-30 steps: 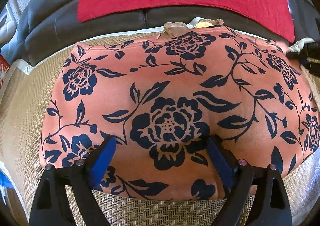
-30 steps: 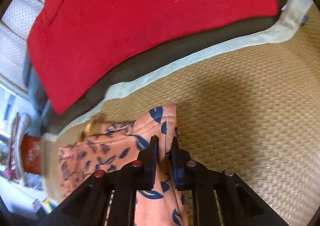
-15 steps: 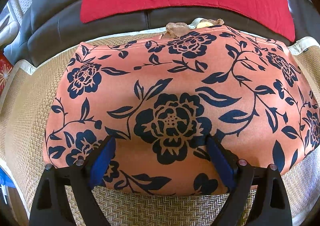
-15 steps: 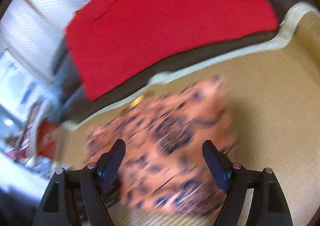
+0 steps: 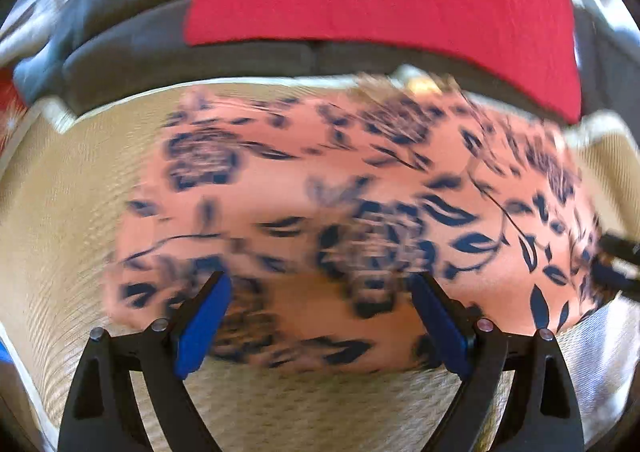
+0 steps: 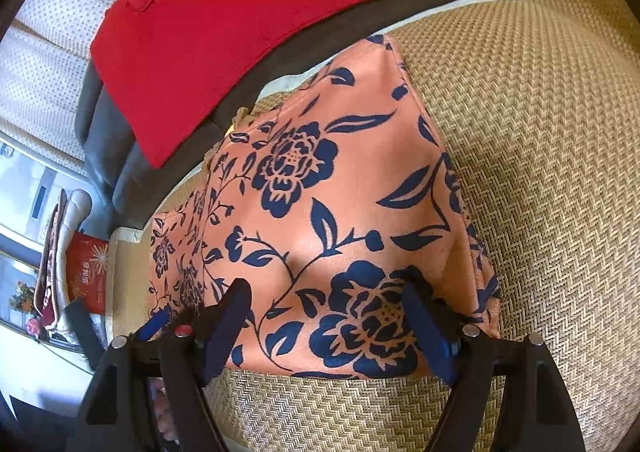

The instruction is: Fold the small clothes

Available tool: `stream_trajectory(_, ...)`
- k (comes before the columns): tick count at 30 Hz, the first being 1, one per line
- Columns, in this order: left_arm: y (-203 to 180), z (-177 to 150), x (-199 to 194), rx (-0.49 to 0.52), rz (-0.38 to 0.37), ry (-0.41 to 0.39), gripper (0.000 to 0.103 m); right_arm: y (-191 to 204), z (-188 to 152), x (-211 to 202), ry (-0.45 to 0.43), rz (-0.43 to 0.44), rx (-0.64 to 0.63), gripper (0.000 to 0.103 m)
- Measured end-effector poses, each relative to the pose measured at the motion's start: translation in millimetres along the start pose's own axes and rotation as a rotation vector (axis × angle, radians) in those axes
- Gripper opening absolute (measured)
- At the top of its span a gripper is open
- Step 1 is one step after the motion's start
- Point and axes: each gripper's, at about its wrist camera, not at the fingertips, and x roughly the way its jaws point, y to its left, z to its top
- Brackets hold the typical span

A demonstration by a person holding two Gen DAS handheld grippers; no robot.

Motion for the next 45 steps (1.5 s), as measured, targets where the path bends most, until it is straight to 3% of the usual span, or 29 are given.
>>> stream_trajectory(4, 89.2, -8.9, -2.5, -0.265, 0.058, 0.014, 0.092, -10.1, -9.5, -0.5, -0.01, 0.015, -0.003, 0.081)
stream_trajectory(5, 105.7, -11.2, 2.5, -0.315, 0.061, 0.039, 0.089, -8.7, -10.8, 1.6, -0.012, 0.014, -0.005, 0.081)
stream_trajectory(6, 119.7, -13.5, 8.6, -0.342, 0.056, 0.062, 0.072, -9.4, -11.7, 2.4, -0.013, 0.014, -0.007, 0.081)
stream_trajectory(8, 124.8, -14.4, 17.3, -0.29, 0.07, 0.083, 0.038, -10.4, -12.3, 4.0, -0.014, 0.014, -0.01, 0.081)
stream_trajectory(11, 117.9, -14.2, 16.2, -0.202, 0.108, 0.075, 0.033, -14.2, -12.0, 4.6, -0.01, 0.028, -0.004, 0.081)
stream_trajectory(13, 116.9, -15.0, 11.0, -0.203, 0.116, 0.078, 0.033, -15.1, -12.5, 0.4, -0.012, 0.027, 0.017, 0.081)
stream_trajectory(16, 112.5, -15.1, -1.4, -0.197, 0.141, 0.057, 0.034, -11.9, -18.7, -27.0, -0.089, 0.028, 0.04, 0.081)
stream_trajectory(20, 95.9, -9.4, -18.4, -0.172, 0.156, 0.016, 0.059, -31.0, -56.5, -50.0, -0.123, 0.142, 0.177, 0.087)
stream_trajectory(24, 65.3, 3.7, -32.4, -0.109, 0.146, -0.019, 0.066, -58.5, -86.1, -34.8, -0.081, 0.161, 0.303, 0.087)
stream_trajectory(28, 41.9, 12.2, -43.4, -0.068, 0.138, -0.05, 0.069, -77.3, -83.7, -31.5, -0.133, 0.234, 0.407, 0.088)
stream_trajectory(34, 27.3, 10.4, -56.6, -0.041, 0.134, -0.059, 0.07, -82.3, -62.9, -31.0, -0.189, 0.244, 0.44, 0.088)
stream_trajectory(45, 22.0, 8.3, -65.7, -0.015, 0.15, -0.075, 0.07, -79.9, -49.7, -23.4, -0.208, 0.249, 0.46, 0.088)
